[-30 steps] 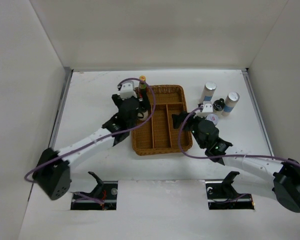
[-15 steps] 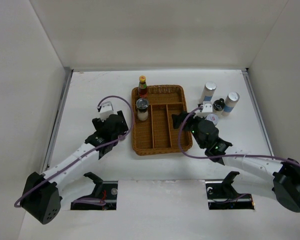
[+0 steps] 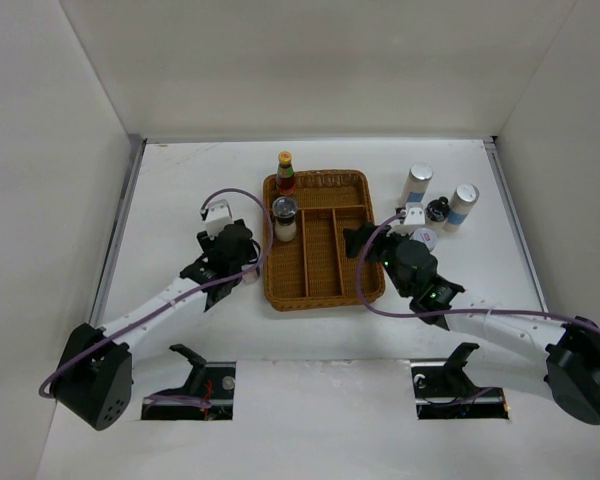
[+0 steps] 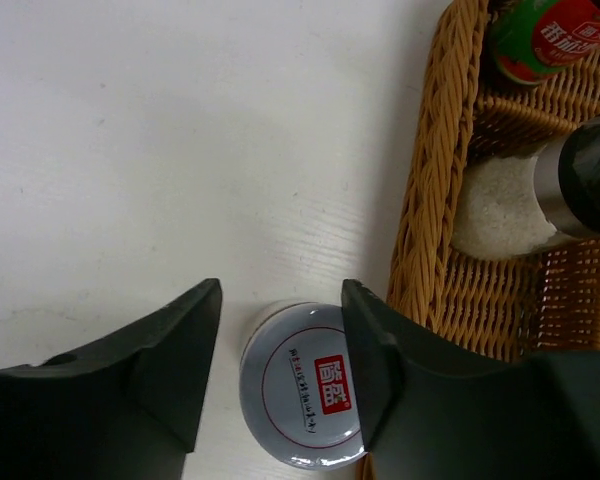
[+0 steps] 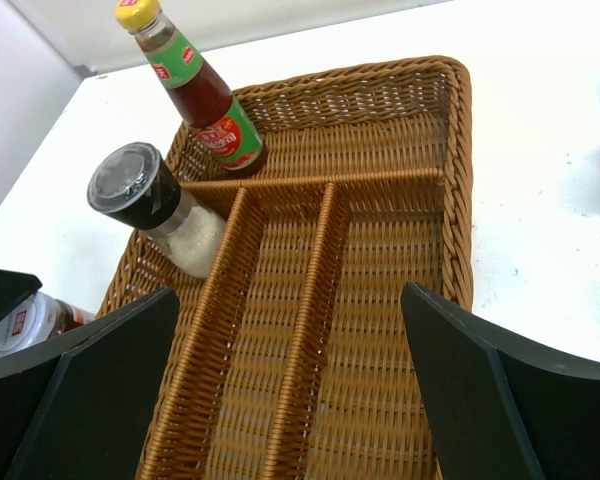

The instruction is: Organize the condiment bottles

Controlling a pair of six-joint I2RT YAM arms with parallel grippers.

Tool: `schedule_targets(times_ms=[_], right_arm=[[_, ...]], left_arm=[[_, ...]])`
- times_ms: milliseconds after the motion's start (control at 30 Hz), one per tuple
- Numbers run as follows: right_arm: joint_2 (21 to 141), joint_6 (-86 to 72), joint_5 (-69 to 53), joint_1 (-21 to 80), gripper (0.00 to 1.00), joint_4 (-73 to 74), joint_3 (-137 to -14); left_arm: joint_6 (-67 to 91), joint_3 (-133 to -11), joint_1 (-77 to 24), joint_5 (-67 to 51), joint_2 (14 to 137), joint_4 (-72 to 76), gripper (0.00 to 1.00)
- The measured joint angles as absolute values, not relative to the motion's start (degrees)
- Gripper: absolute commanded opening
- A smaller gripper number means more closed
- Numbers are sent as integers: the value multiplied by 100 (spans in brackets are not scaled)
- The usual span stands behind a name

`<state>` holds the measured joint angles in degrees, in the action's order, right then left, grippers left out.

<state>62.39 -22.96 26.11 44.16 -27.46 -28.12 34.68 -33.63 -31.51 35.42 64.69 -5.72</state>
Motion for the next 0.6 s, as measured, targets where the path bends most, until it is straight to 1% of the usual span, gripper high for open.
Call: schedule_targets(times_ms=[100, 133, 200, 300, 400, 533, 600], right_arm=[[6265, -2298, 2606, 4416, 100, -2746, -2814], [6281, -2296, 2606, 4416, 100, -2744, -2814], [6305, -2296, 2604, 4416, 100, -2744, -2814], [6311, -2298, 2602, 4416, 100, -2746, -2814], [6346, -2296, 2598, 4416, 100, -2744, -2814], [6368, -2294, 2589, 4416, 100, -2742, -2814], [6370, -2294, 2589, 4416, 100, -2742, -2814]], left_arm=[[3446, -3361, -3140, 3520, 6405, -711, 75], [3446, -3363, -3142, 3520, 6388, -764, 78], [3448, -3361, -3170, 3520, 6307, -862, 82], [3450, -3358, -3293, 3483, 6053, -967, 83], [3448, -3358, -3463, 3446, 5754, -961, 81], [3446, -3358, -3653, 3406, 5857, -919, 76], [3446, -3356, -3682, 3393, 6090, -921, 70]])
